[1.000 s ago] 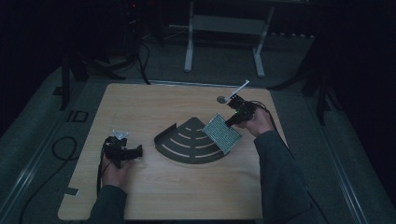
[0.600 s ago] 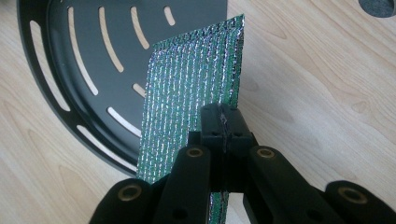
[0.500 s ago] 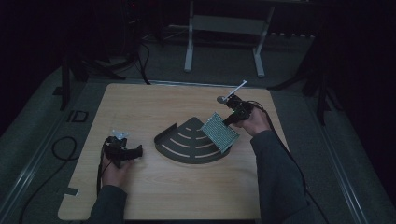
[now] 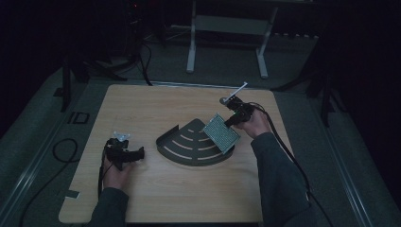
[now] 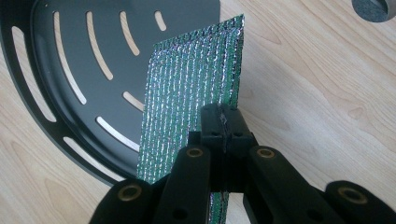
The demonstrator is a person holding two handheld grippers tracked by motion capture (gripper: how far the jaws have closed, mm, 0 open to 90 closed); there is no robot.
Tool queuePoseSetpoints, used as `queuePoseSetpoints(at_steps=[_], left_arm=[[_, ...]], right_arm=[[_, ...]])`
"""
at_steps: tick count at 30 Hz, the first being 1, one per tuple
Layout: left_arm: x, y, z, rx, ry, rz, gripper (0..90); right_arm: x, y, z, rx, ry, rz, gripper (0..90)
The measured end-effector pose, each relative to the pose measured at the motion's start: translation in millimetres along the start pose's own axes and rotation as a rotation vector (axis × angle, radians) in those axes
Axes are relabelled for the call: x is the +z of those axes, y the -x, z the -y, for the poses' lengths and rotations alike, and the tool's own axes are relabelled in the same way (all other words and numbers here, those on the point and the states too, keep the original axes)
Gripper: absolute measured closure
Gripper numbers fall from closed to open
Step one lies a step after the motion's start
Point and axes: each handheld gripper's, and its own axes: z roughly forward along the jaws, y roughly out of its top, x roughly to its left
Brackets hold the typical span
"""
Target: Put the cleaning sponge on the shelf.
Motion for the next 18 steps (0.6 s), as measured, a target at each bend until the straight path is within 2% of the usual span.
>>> queuePoseSetpoints(at_steps=[4,18], left_arm=[[0.0,0.0,0.0,0.000,0.000,0.000,6.0],[0.0,0.0,0.0,0.000,0.000,0.000,6.0]], right_arm=[[2.1,-2.1,-0.9,0.001,0.008,-0.004,89.7],[8.5,-10.4,-9.3,-0.032,-0.015,0.025,89.6]])
